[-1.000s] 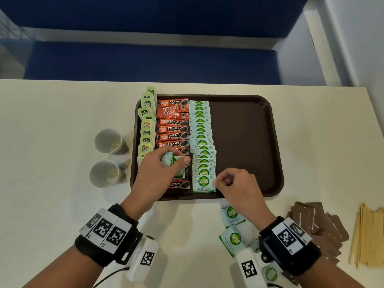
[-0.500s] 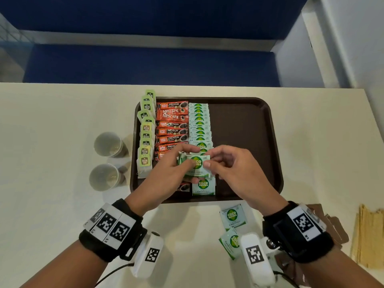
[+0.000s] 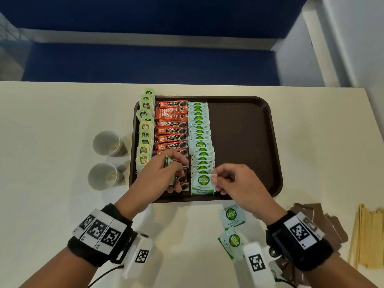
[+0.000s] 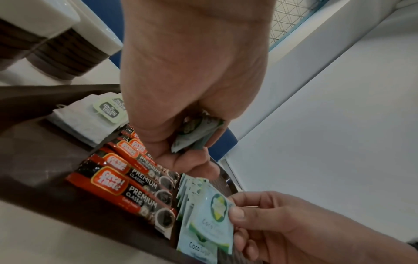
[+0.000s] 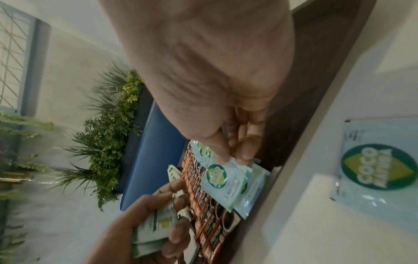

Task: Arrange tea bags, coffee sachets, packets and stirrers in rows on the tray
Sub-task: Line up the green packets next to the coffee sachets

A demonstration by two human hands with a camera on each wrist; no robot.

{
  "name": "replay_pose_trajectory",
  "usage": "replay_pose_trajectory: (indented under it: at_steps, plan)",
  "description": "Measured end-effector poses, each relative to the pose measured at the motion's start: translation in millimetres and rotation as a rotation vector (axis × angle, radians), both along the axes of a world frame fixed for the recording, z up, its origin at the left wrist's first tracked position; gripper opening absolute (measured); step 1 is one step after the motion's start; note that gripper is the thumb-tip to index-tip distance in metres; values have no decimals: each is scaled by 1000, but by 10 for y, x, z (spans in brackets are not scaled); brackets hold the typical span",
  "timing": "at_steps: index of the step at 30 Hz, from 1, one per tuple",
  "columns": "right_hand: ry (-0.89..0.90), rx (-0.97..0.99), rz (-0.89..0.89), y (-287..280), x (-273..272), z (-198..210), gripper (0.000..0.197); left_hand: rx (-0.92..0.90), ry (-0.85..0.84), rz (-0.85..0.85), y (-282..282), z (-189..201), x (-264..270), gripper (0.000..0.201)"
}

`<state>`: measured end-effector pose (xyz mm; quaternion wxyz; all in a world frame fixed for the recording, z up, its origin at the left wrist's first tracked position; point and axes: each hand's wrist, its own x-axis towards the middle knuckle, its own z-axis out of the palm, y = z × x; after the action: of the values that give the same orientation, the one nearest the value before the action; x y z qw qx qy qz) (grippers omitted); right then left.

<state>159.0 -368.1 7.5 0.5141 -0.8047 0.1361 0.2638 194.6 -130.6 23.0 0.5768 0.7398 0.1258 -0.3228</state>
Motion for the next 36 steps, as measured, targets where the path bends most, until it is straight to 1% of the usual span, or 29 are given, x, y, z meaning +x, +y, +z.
replay_pose_trajectory:
  at_steps: [2,6,12,19,24,28,36]
  plan:
    - [-29,-41,-24,40,-48,-51,6,19,0,-6,-10,17,-14,19]
    - [-90,-158,-1,88,-107,-143,12,65,5,-40,-34,51,-33,21]
    - [-168,-187,23,104,-121,-148,20,79,-3,-80,-48,57,-69,19]
    - [-211,-223,60,97,-127,-164,22,98,-19,-149,-79,-10,-130,21]
    - [-216,-230,57,92,-131,-177,24,73,-1,-114,-87,-3,-132,16]
    - [-223,-225,54,86,-127,-186,26,81,-19,-98,-72,-7,-98,16]
    - [-217,-222,17,24,-78,-111,22,43,-19,-72,-59,-15,-58,11]
